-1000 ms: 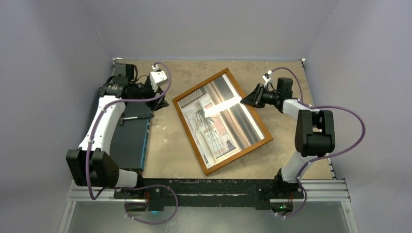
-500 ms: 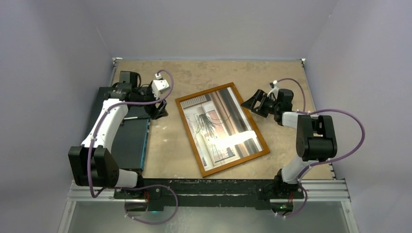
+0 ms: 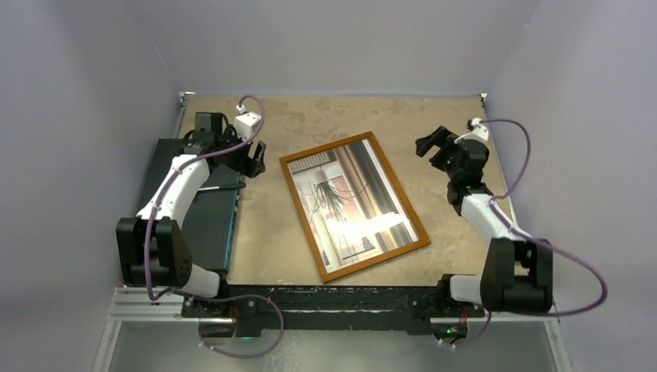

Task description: Put the photo into the frame

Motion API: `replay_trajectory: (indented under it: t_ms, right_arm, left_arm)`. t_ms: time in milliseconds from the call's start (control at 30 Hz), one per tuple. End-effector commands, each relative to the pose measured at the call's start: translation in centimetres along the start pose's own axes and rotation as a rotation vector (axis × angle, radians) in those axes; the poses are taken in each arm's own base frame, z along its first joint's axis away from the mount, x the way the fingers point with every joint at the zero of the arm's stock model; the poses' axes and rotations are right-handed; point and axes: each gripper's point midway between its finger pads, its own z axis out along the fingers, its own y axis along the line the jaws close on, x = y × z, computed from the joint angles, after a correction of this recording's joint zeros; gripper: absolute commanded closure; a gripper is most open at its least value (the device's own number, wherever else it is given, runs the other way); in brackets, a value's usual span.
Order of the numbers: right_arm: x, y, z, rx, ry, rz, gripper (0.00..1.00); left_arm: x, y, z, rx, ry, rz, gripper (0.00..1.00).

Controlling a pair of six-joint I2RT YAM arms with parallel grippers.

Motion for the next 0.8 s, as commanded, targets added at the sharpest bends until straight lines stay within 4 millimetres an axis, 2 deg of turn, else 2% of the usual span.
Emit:
replay_trajectory:
  t_ms: [0, 133, 167, 367, 467, 633, 767]
  right_arm:
    - [-6.6, -2.2, -3.0, 0.153, -0.358, -0.058, 0.01]
    - [-6.4, -4.4, -3.3, 0.243, -0.403, -0.081, 0.01]
    - [-6.1, -4.7, -3.3, 0.245, -0.405, -0.091, 0.01]
    - [-5.1, -5.1, -3.9, 0.202, -0.45, -0.163, 0.01]
    - [-4.8, -6.4, -3.9, 0.22, -0.451, -0.144, 0.01]
    - [-5.0, -7.0, -4.8, 0.222, -0.519, -0.202, 0.01]
    - [-5.4, -7.3, -5.5, 0.22, -0.598, -0.244, 0.01]
  left_arm:
    - [-0.3, 5.3, 0.4, -0.278, -0.083, -0.167, 0.21]
    - [1.3, 7.0, 0.9, -0.366, -0.222, -0.191, 0.19]
    - [1.3, 7.3, 1.1, -0.391, -0.275, -0.185, 0.18]
    - [4.5, 7.6, 2.9, -0.456, -0.389, -0.186, 0.15]
    - [5.6, 8.1, 3.1, -0.511, -0.448, -0.187, 0.14]
    - [6.0, 8.5, 3.6, -0.53, -0.499, -0.223, 0.14]
    - [5.6, 9.2, 2.9, -0.589, -0.588, -0.222, 0.14]
